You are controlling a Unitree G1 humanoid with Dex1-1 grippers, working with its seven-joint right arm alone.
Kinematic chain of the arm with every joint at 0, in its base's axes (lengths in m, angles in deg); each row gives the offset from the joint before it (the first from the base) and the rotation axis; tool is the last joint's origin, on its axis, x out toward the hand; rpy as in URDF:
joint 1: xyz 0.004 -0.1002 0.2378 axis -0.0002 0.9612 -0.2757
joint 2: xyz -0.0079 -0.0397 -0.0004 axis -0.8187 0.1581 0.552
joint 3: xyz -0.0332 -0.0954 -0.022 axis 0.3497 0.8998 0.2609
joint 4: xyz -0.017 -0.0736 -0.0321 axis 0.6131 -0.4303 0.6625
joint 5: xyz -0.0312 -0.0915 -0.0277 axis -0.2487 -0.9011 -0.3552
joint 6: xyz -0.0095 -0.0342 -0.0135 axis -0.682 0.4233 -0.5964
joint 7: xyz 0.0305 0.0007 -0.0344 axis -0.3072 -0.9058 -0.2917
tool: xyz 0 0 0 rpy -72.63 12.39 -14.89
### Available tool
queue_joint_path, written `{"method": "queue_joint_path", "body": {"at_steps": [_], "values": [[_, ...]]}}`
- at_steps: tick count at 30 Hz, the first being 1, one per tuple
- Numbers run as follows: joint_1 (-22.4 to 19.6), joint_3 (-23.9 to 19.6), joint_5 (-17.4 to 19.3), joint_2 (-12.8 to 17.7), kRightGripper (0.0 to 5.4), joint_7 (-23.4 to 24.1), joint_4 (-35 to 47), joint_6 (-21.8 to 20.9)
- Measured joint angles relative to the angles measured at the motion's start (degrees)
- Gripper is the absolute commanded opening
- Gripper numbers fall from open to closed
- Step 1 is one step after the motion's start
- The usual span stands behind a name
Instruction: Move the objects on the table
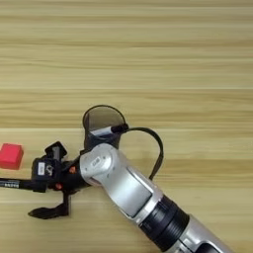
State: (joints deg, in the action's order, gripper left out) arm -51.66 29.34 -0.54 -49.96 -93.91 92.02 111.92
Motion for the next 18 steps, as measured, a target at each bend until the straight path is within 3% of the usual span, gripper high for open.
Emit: {"method": "queue_joint_path", "body": {"at_steps": [18], "values": [[-0.8,0.1,-1.7,-1.3,2.83,0.1,-3.0,-3.8]]}}
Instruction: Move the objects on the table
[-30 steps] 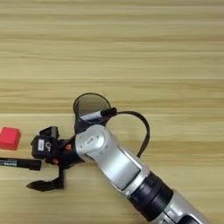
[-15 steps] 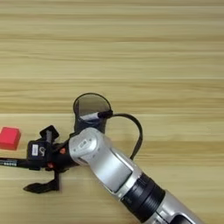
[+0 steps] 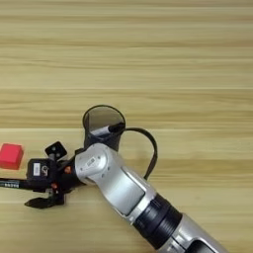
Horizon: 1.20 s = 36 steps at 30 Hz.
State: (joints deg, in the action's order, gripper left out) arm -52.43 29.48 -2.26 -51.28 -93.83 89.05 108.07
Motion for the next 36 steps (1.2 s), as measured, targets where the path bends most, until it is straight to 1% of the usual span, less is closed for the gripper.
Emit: {"method": "queue_joint_path", "body": {"at_steps": [10,16,18,31,34,36], "values": [[-0.1,-0.4,-0.2,0.1,2.01,0.0,-0.5,-0.7],[-0.1,-1.1,-0.5,0.7,1.32,-0.3,-0.5,-0.9],[-0.1,-1.3,-0.7,0.8,1.21,-0.3,-0.5,-1.0],[-0.1,-2.6,-1.1,1.3,1.15,-0.8,-0.3,-1.0],[0.0,-3.2,-0.9,1.4,1.15,-1.4,1.9,-0.3],[0.2,-3.9,0.1,1.5,1.15,-1.7,5.2,0.7]]}}
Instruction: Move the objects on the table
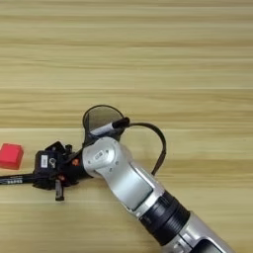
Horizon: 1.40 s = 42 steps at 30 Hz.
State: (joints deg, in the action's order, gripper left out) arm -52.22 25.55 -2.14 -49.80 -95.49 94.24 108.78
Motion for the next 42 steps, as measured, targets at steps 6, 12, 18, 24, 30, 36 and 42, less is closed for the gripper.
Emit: {"method": "queue_joint_path", "body": {"at_steps": [6,12,18,24,30,36,42], "values": [[1.5,-2.9,3.3,1.2,1.15,-1.0,6.3,3.7],[2.0,-7.1,6.4,3.1,1.15,-1.1,9.1,6.1],[0.9,-11.7,9.7,4.5,1.15,-1.8,12.8,8.4],[-5.0,-23.8,17.8,7.8,1.15,-3.3,17.6,12.8],[-7.4,-31.0,22.3,10.3,1.15,-3.2,17.6,14.5],[-9.1,-34.8,23.8,12.8,1.15,-3.1,15.4,14.3],[-11.2,-37.9,24.0,16.1,1.15,-3.7,9.3,10.8]]}}
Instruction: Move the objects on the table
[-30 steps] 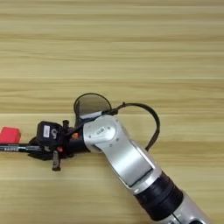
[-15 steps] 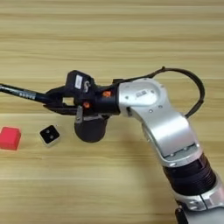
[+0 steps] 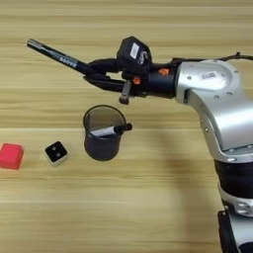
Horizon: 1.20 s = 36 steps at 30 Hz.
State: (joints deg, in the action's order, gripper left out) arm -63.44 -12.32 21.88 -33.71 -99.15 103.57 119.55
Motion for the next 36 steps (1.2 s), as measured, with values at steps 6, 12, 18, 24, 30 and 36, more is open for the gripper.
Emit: {"method": "queue_joint_path", "body": {"at_steps": [6,12,18,24,30,36], "values": [[-1.4,-0.1,-1.4,3.6,1.15,-2.8,-6.9,-6.3],[-2.2,1.6,-5.1,6.2,1.15,-5.4,-12.3,-13.4],[-2.9,2.9,-8.0,7.6,1.15,-6.5,-16.7,-18.7],[-2.9,3.4,-9.7,8.7,1.15,-8.9,-21.6,-24.2],[-3.1,3.2,-10.8,10.6,1.15,-11.2,-27.1,-30.5],[-3.0,2.4,-11.2,12.9,1.15,-14.5,-29.4,-34.4]]}}
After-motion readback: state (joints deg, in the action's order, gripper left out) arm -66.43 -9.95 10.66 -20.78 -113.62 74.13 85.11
